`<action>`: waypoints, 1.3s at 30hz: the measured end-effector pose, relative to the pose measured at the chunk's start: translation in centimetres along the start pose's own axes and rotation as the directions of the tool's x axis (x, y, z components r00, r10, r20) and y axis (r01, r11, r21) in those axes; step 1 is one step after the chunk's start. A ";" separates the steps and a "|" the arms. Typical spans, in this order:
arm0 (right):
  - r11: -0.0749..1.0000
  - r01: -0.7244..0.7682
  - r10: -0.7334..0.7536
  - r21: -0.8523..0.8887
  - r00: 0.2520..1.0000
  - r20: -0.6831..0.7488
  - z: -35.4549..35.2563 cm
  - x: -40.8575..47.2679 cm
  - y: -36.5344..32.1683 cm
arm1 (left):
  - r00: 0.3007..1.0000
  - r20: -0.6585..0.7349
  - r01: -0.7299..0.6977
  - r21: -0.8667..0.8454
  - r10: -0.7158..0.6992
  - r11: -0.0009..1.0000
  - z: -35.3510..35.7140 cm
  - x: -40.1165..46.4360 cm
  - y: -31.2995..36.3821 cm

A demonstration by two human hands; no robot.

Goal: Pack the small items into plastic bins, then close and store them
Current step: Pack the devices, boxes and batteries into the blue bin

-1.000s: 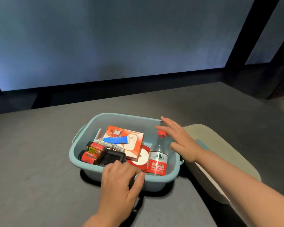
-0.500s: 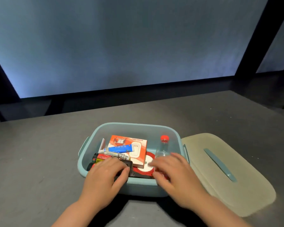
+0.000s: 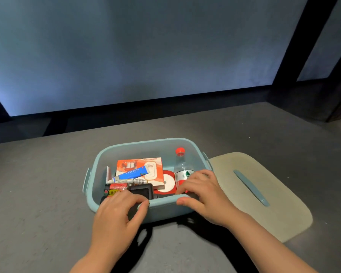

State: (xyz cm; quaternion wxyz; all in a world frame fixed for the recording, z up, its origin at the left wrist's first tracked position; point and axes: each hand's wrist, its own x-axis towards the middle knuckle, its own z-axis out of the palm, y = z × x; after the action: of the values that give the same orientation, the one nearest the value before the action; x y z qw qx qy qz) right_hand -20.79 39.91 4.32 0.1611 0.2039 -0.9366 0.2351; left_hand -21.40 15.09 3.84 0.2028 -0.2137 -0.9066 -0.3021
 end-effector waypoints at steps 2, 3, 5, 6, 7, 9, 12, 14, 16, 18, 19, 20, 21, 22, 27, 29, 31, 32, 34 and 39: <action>0.998 -0.032 0.033 0.058 0.999 -0.018 0.0 -0.1 0.4 | 0.999 0.027 -0.020 0.025 0.019 1.000 0.3 0.2 0.7; 0.996 -0.042 0.044 0.079 0.999 -0.022 0.0 -0.3 0.6 | 0.999 0.042 -0.023 0.032 0.022 0.999 0.5 0.4 1.0; 0.989 -0.068 0.074 0.131 0.996 -0.044 -0.1 -0.9 0.8 | 0.997 0.071 -0.044 0.036 0.042 0.998 1.1 1.1 1.7; 0.982 -0.093 0.111 0.164 0.989 -0.102 -0.3 -1.4 1.2 | 0.995 0.085 -0.064 0.031 0.061 0.997 1.5 1.5 2.2; 0.970 -0.131 0.172 0.203 0.964 -0.202 -0.7 -2.0 1.8 | 0.992 0.095 -0.087 0.026 0.084 0.996 1.9 2.0 2.7; 0.928 -0.252 0.353 0.275 0.833 -0.426 -2.0 -3.3 4.2 | 0.988 0.096 -0.120 0.034 0.117 0.992 2.9 2.7 4.0; 0.812 -0.522 0.580 0.262 0.665 -0.470 -3.9 -5.3 9.1 | 0.989 0.089 -0.127 0.069 0.121 0.989 4.3 3.3 5.9; 0.685 -0.716 0.712 0.137 0.617 -0.336 -4.2 -6.5 12.2 | 0.988 0.071 -0.143 0.099 0.136 0.985 5.1 3.4 6.6; 0.583 -0.812 0.791 -0.014 0.572 -0.219 -3.7 -7.7 14.6 | 0.987 0.056 -0.160 0.129 0.154 0.979 5.7 3.4 6.9; 0.536 -0.834 0.814 -0.134 0.552 -0.182 -3.1 -8.2 16.1 | 0.985 0.046 -0.169 0.156 0.164 0.973 5.9 3.3 6.9; 0.528 -0.831 0.811 -0.177 0.555 -0.186 -2.8 -8.2 16.5 | 0.985 0.040 -0.174 0.164 0.170 0.971 5.9 3.2 6.8; 0.526 -0.827 0.806 -0.201 0.559 -0.193 -2.6 -8.2 16.8 | 0.984 0.034 -0.180 0.171 0.176 0.969 5.9 3.2 6.8; 0.527 -0.826 0.802 -0.203 0.562 -0.203 -2.5 -8.1 17.0 | 0.982 0.028 -0.186 0.182 0.184 0.966 5.8 3.2 6.8; 0.529 -0.829 0.802 -0.182 0.558 -0.215 -2.4 -8.0 17.1 | 0.981 0.023 -0.192 0.196 0.192 0.962 5.8 3.2 6.8; 0.512 -0.833 0.799 -0.210 0.552 -0.239 -2.0 -7.3 17.4 | 0.979 0.013 -0.199 0.234 0.202 0.952 5.8 3.1 6.8; 0.510 -0.830 0.801 -0.225 0.554 -0.230 -2.2 -7.2 17.5 | 0.980 0.015 -0.197 0.229 0.199 0.953 5.7 3.0 6.8; 0.522 -0.840 0.811 -0.150 0.543 -0.216 -2.8 -7.2 17.7 | 0.982 0.040 -0.189 0.216 0.184 0.958 5.4 3.0 7.0; 0.533 -0.839 0.811 -0.105 0.543 -0.219 -3.5 -7.2 17.8 | 0.983 0.061 -0.182 0.202 0.173 0.962 5.2 3.0 7.0; 0.577 -0.815 0.782 -0.053 0.570 -0.254 -5.2 -6.8 18.0 | 0.986 0.094 -0.154 0.152 0.141 0.976 4.8 2.8 7.0; 0.800 -0.595 0.545 -0.079 0.776 -0.317 -11.3 -1.3 15.3 | 0.995 0.002 0.095 -0.399 -0.103 0.912 2.9 2.3 6.9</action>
State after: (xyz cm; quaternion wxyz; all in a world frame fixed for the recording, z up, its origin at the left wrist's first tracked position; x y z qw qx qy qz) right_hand -24.36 58.32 7.52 0.2293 -0.1403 -0.9386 0.2163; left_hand -20.53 22.53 6.02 0.1482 -0.2014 -0.8339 -0.4921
